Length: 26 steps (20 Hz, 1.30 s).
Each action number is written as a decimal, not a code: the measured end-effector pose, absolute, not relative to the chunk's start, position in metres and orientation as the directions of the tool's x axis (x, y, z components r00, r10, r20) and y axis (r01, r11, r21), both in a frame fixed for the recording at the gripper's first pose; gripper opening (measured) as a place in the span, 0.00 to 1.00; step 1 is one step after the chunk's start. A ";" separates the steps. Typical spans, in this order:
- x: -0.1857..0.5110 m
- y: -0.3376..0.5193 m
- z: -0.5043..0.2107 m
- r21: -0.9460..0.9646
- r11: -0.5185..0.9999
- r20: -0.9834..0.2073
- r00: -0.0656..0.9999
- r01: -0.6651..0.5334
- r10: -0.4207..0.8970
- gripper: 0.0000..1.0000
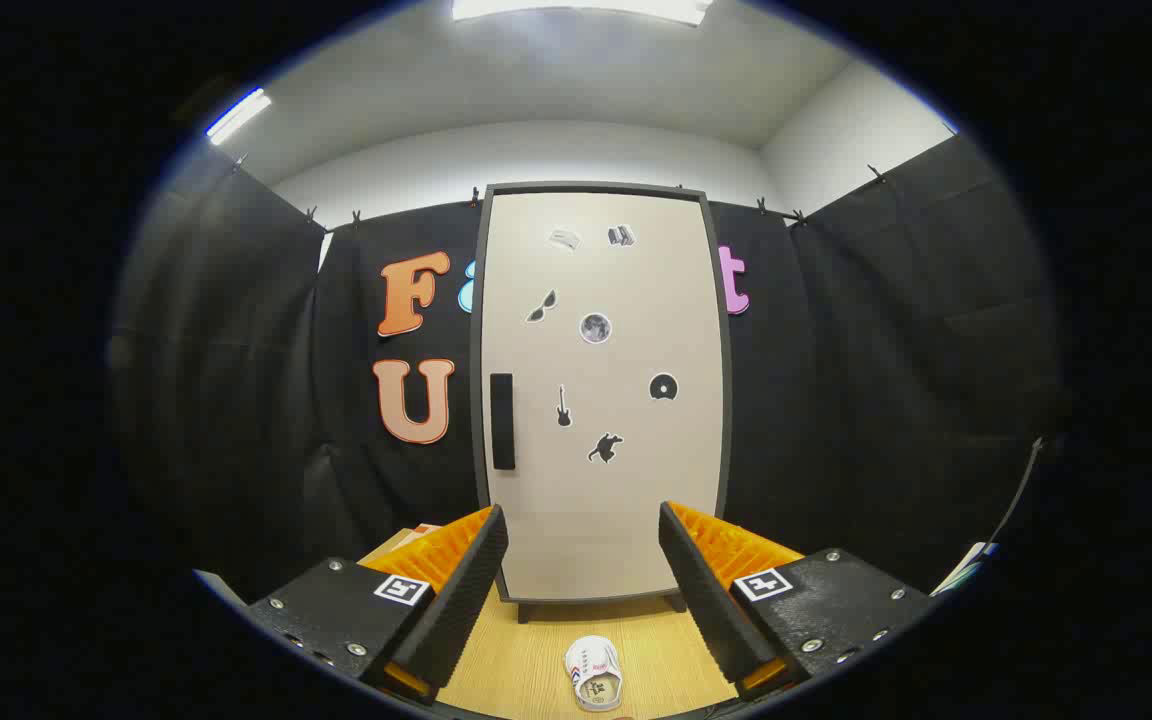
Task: Open the shoe cabinet door, grab the shoes and put them into the shoe cabinet, then close the shoe cabinet door.
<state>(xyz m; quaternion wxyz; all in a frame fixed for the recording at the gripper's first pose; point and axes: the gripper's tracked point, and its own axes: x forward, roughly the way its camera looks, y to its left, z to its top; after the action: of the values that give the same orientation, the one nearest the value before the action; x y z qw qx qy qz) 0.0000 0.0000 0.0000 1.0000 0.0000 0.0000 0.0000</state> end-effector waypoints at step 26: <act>0.042 0.036 -0.006 0.004 0.999 -0.007 0.999 -0.054 0.054 0.95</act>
<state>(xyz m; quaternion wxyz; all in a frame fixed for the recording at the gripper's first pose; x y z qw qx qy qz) 0.0419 0.0356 -0.0055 0.9996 0.0021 0.0034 0.0270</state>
